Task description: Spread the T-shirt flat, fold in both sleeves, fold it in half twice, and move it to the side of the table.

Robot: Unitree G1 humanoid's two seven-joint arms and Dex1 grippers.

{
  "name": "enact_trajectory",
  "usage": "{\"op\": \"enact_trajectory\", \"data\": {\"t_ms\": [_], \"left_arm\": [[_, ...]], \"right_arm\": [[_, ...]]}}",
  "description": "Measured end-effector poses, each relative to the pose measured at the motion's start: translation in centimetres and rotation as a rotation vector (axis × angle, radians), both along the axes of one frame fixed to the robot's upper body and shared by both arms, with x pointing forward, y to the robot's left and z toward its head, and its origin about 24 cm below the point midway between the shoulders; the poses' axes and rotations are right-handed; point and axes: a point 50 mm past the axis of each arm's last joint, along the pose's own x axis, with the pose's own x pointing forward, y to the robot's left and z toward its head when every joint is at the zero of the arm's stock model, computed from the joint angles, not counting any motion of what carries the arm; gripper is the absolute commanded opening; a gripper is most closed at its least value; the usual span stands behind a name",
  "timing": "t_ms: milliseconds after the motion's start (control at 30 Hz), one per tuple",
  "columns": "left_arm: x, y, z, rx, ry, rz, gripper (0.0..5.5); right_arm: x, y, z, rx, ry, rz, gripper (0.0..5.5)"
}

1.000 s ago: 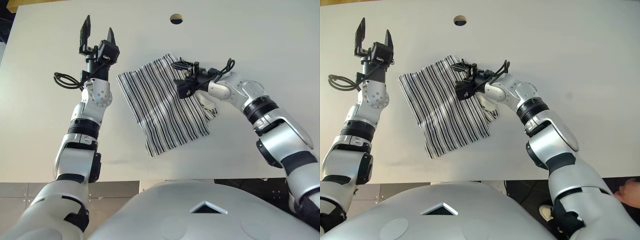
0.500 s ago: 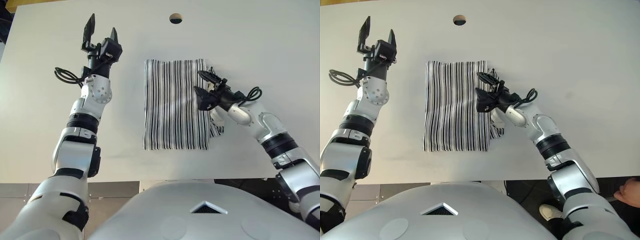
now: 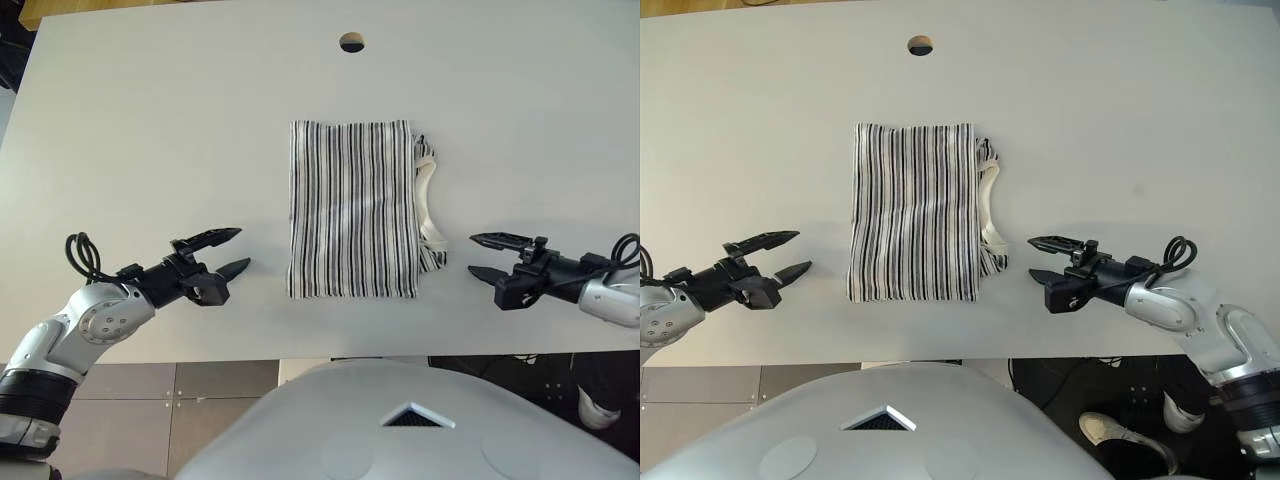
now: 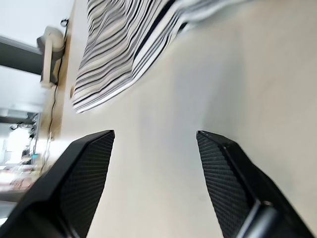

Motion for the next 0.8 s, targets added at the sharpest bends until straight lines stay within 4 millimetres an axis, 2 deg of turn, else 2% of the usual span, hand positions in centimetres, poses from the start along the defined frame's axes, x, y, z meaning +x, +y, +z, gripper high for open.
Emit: {"op": "enact_trajectory", "data": {"t_ms": [100, 167, 267, 367, 567, 733, 800], "left_arm": [[-1.0, -1.7, 0.1, -0.011, 0.067, -0.109, 3.08], [-1.2, -2.5, 0.0, -0.025, 0.083, -0.152, 3.29], [-0.4, -3.8, -0.1, -0.059, 0.054, -0.186, 3.84], [-0.2, -3.9, 0.1, -0.063, 0.042, -0.196, 4.15], [0.8, -5.1, -0.2, -0.071, -0.002, -0.249, 4.15], [0.9, -5.5, -0.4, -0.089, -0.002, -0.308, 4.15], [1.0, -5.7, -0.5, -0.097, 0.0, -0.326, 3.85]], "right_arm": [[0.1, 0.7, 0.4, -0.067, 0.018, 0.096, 3.02], [0.1, 1.6, 0.2, -0.057, 0.029, 0.141, 3.23], [0.4, 3.6, 0.0, 0.003, 0.022, 0.204, 3.8], [0.5, 4.0, 0.2, 0.009, 0.021, 0.221, 4.13], [1.2, 5.5, -0.4, 0.087, 0.01, 0.237, 4.13], [1.6, 6.0, -0.8, 0.123, -0.001, 0.244, 4.13], [1.6, 6.2, -0.9, 0.129, -0.007, 0.249, 4.17]]}}
